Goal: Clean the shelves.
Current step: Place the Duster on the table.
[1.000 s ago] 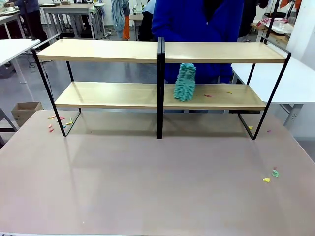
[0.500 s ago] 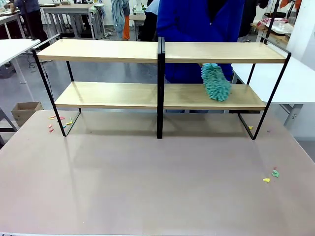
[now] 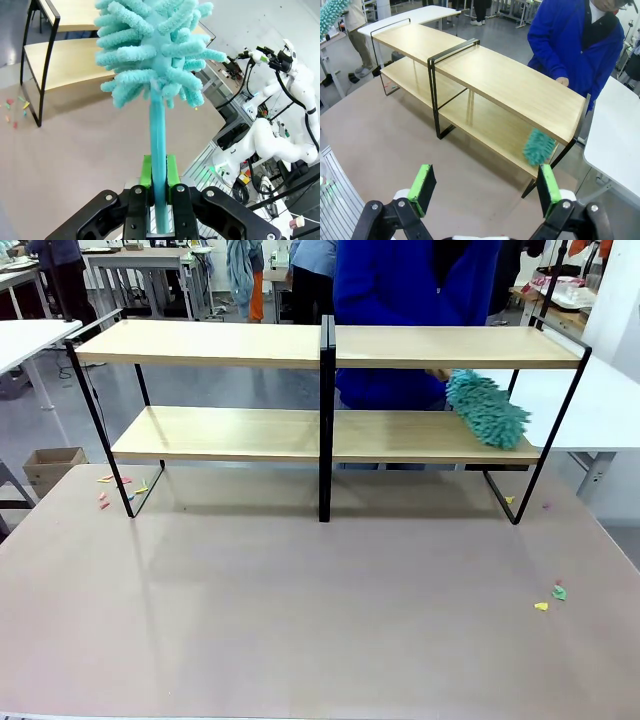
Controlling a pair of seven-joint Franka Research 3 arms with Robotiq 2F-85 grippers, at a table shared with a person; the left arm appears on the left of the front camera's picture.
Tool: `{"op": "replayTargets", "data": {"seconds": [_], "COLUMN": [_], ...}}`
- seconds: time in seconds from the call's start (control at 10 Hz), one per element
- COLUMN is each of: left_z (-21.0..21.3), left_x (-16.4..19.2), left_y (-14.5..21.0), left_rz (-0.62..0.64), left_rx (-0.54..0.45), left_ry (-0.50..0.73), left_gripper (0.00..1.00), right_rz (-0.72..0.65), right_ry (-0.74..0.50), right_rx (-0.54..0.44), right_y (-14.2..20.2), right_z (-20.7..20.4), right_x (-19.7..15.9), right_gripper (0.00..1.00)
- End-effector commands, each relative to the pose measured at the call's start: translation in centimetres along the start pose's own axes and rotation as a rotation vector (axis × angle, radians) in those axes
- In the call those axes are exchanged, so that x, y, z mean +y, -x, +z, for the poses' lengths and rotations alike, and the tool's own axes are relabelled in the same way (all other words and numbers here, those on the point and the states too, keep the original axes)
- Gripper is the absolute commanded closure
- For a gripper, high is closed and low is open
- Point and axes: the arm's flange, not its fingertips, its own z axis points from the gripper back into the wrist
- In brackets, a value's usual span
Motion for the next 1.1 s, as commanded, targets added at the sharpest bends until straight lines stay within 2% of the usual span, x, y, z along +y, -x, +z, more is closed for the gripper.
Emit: {"op": "replayTargets", "data": {"seconds": [0.0,0.1,0.2,0.3,0.4,0.5,0.6,0.7,0.8,1.0], "left_z": [-4.8,-9.3,-12.5,-15.7,-19.0,-22.8,-25.0,-27.4,-25.1,-25.1], "left_x": [-0.3,0.2,0.9,1.1,1.4,2.1,2.8,5.1,1.0,1.0], "left_y": [-2.7,-3.0,-2.3,-1.2,-0.5,0.0,1.1,2.6,2.8,2.8], "left_rz": [-0.161,-0.218,-0.219,-0.212,-0.187,-0.179,-0.218,-0.251,0.001,0.001], "left_rx": [0.404,0.774,0.994,1.158,1.255,1.38,1.505,1.655,0.994,0.994], "left_ry": [0.339,0.518,0.598,0.694,0.708,0.713,0.763,0.748,0.672,0.672], "left_gripper": [0.87,0.87,0.87,0.87,0.87,0.87,0.87,0.87,0.87,0.87], "right_rz": [0.003,-0.135,-0.371,-0.606,-0.794,-0.985,-1.072,-1.139,-0.651,-0.651], "right_ry": [-0.154,-0.447,-0.629,-0.653,-0.671,-0.704,-0.701,-0.535,-0.693,-0.693], "right_rx": [0.156,0.278,0.43,0.565,0.574,0.561,0.512,0.464,0.411,0.411], "right_y": [-1.1,0.8,3.4,6.4,9.1,11.7,13.3,16.0,10.3,10.3], "right_z": [-2.9,-6.0,-8.7,-10.5,-11.3,-10.8,-10.0,-7.9,-12.1,-12.1], "right_x": [2.1,3.1,3.0,2.6,1.5,-0.3,-2.0,-4.8,-0.9,-0.9], "right_gripper": [0.0,0.0,0.0,0.0,0.0,0.0,0.0,0.0,0.0,0.0]}}
